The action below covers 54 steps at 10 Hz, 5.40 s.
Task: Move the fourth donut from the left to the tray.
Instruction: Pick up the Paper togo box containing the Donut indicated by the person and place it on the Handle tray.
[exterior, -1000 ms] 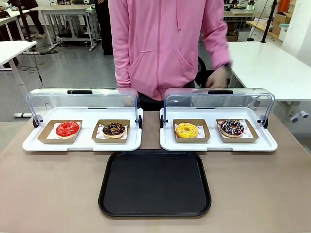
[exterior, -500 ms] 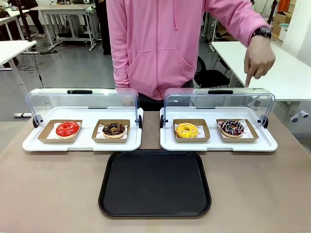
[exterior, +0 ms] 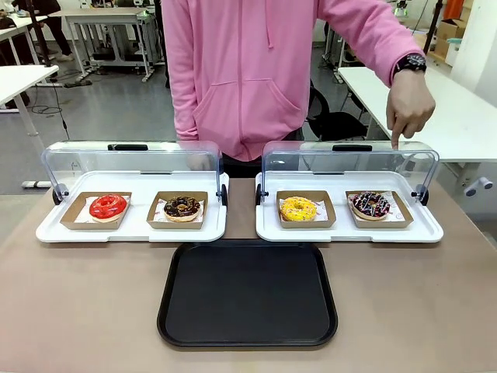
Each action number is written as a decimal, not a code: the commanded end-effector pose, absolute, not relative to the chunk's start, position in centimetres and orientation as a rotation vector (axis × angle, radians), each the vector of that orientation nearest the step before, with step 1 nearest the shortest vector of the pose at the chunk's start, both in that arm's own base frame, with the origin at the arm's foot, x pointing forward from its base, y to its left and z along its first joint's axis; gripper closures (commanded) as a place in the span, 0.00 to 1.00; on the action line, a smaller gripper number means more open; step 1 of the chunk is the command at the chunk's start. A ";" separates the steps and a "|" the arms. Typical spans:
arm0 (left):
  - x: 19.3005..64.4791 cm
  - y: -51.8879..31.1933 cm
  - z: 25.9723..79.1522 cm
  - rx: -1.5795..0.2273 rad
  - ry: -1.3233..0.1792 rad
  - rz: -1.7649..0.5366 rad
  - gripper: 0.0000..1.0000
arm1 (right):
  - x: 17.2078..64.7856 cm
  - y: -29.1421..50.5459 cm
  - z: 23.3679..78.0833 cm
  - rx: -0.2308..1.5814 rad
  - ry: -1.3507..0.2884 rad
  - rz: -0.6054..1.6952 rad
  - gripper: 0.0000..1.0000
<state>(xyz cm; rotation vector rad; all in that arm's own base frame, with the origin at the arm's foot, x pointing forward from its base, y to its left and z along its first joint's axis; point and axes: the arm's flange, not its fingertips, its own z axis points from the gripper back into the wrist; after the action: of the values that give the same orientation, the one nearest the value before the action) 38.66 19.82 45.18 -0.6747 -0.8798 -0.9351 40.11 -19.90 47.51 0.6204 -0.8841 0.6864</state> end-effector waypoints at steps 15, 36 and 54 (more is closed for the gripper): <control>38.6 19.9 45.2 -0.685 -0.890 -0.944 0.00 | 44.7 -11.1 46.5 0.390 -0.477 1.080 0.00; 38.6 19.9 45.2 -0.685 -0.890 -0.944 0.00 | 49.3 -2.5 32.7 -0.088 -0.253 1.600 0.00; 38.6 19.9 45.2 -0.685 -0.890 -0.944 0.00 | 51.7 -2.8 30.6 -0.101 -0.320 1.619 1.00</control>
<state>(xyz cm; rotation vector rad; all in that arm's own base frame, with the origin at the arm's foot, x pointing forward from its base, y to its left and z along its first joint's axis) 38.68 19.87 45.00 -0.6772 -0.8761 -0.9320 51.29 -2.40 30.71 -0.1194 -0.3083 1.5931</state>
